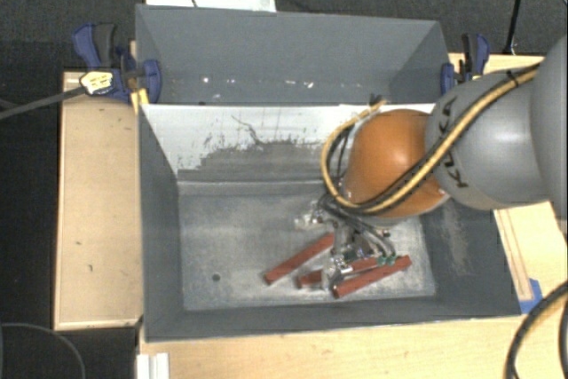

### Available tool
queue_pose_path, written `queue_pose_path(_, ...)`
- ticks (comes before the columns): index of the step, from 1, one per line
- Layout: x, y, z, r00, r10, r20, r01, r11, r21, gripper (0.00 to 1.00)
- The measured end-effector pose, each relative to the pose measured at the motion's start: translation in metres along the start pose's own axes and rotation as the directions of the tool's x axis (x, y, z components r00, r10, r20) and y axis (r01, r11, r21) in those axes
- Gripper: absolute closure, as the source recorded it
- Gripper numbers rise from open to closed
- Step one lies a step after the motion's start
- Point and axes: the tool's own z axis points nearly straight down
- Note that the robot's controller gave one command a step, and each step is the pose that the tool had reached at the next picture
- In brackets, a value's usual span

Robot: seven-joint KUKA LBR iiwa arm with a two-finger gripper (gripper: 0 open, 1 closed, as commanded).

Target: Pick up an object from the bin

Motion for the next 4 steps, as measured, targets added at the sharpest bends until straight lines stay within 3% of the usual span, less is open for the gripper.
queue_pose_path(1,-0.006,-0.024,0.011,0.975,-0.223,0.008,0.223,0.975,-0.001,1.00)
queue_pose_path(4,-0.004,-0.025,-0.005,0.975,-0.220,0.000,0.220,0.975,0.000,1.00)
